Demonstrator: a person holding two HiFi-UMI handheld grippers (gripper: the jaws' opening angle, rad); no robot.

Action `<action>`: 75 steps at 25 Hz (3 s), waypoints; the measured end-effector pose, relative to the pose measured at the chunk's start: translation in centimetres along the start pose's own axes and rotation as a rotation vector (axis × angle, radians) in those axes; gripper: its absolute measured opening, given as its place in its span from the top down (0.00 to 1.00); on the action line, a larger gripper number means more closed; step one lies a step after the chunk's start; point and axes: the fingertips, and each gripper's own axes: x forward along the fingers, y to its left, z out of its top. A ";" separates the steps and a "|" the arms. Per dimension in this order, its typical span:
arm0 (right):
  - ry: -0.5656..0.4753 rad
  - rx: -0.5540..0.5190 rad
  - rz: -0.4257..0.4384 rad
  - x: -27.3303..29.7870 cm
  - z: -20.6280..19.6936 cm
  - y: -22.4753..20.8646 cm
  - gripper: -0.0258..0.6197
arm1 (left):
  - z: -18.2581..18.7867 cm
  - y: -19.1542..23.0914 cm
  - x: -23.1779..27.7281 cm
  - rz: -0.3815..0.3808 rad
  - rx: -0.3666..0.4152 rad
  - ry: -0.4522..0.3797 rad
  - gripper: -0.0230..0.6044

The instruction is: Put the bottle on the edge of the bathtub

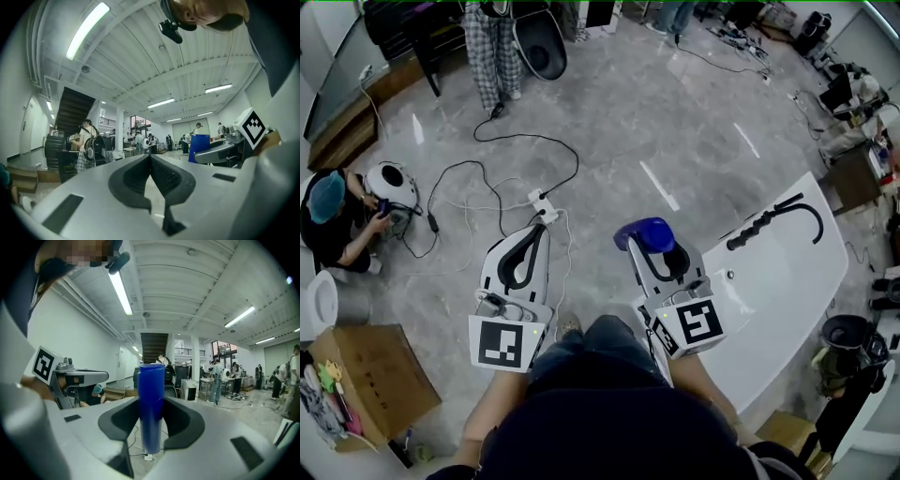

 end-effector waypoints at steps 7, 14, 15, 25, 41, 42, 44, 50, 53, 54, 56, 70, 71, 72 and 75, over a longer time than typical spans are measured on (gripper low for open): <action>0.070 0.038 -0.155 0.4 -1.3 -5.3 0.70 | -1.8 -0.6 5.9 -0.141 -0.054 0.028 0.92; 0.043 0.049 -0.241 2.9 -1.1 -11.2 0.70 | -2.1 -1.4 12.8 -0.239 -0.043 0.030 0.92; 0.040 0.049 -0.251 3.6 -1.1 -12.2 0.70 | -2.3 -1.6 14.2 -0.257 -0.040 0.033 0.92; 0.017 0.080 -0.398 7.1 -1.6 -25.6 0.70 | -1.6 -7.2 30.7 -0.479 -0.002 0.024 0.92; 0.085 0.172 -0.844 -4.1 -6.3 -39.4 0.70 | -1.9 -26.7 43.6 -0.988 0.015 0.055 0.92; 0.097 0.196 -0.891 -5.7 -7.0 -39.6 0.70 | -2.0 -28.3 43.7 -1.032 0.022 0.054 0.92; 0.112 0.241 -1.001 -9.0 -8.4 -39.7 0.70 | -2.3 -31.6 43.6 -1.132 0.040 0.051 0.92; 0.158 0.334 -1.279 -16.7 -11.7 -39.7 0.70 | -2.5 -40.2 42.8 -1.392 0.049 0.051 0.92; 0.179 0.363 -1.372 -18.6 -12.7 -40.6 0.70 | -2.8 -43.9 43.3 -1.503 0.053 0.063 0.92; 0.184 0.376 -1.402 -19.2 -13.0 -40.9 0.70 | -2.8 -45.1 43.4 -1.542 0.055 0.064 0.92; 0.193 0.405 -1.461 -20.2 -13.6 -41.5 0.70 | -2.9 -47.4 43.6 -1.620 0.061 0.066 0.92; 0.269 0.578 -1.753 -20.9 -17.1 -44.9 0.70 | -6.7 -56.5 46.3 -2.050 0.099 0.141 0.92; 0.274 0.588 -1.766 -20.9 -17.6 -44.9 0.70 | -7.1 -56.9 46.3 -2.067 0.100 0.143 0.92; 0.281 0.599 -1.778 -20.9 -18.1 -45.0 0.70 | -7.5 -57.2 46.4 -2.082 0.103 0.145 0.92; 0.304 0.636 -1.797 -20.8 -20.0 -45.1 0.70 | -8.6 -58.0 46.3 -2.124 0.114 0.161 0.92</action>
